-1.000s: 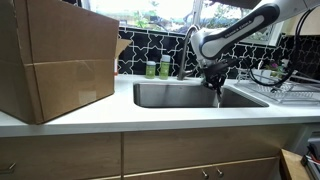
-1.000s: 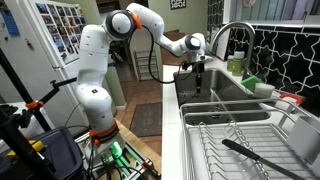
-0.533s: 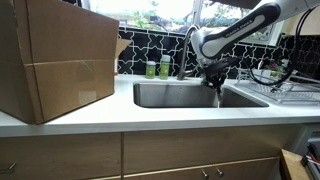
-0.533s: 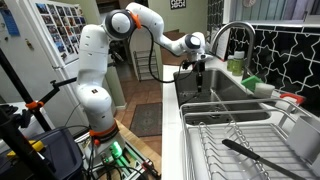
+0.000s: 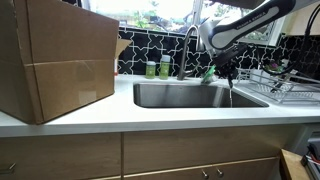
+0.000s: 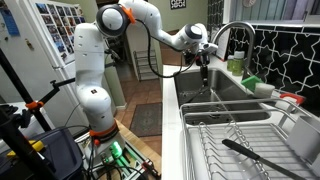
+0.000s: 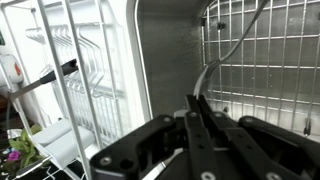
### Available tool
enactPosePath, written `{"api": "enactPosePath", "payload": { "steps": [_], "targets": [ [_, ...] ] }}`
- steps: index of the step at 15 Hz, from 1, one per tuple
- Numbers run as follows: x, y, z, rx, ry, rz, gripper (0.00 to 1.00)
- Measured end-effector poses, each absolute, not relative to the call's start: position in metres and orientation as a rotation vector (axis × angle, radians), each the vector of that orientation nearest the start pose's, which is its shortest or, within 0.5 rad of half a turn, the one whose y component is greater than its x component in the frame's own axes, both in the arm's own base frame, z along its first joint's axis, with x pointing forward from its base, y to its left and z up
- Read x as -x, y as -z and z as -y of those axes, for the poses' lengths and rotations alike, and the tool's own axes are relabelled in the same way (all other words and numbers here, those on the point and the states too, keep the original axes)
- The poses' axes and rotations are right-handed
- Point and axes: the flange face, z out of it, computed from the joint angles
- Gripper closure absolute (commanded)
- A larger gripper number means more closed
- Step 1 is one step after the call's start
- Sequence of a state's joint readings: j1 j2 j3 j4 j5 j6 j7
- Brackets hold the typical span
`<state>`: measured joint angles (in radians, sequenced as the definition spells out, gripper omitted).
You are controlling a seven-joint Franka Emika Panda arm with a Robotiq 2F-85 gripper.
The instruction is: Pick up the silver spoon from the sink and put it in the dish rack
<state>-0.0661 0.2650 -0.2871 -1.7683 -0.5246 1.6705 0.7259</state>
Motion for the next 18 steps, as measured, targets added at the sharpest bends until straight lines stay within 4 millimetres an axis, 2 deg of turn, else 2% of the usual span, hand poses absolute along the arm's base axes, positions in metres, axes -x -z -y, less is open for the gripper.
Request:
{"api": "enactPosePath", "payload": {
  "steps": [6,9,15,18],
  "targets": [
    [-0.511,-0.462,0.279,-2.086,0.235,1.19,0.95],
    [-0.498,-0.487,0.29,-2.074,0.189,1.242,0.95],
    [-0.496,-0.486,0.287,-2.073,0.186,1.247,0.95],
    [-0.495,-0.5,0.291,-2.058,0.15,1.253,0.95]
  ]
}}
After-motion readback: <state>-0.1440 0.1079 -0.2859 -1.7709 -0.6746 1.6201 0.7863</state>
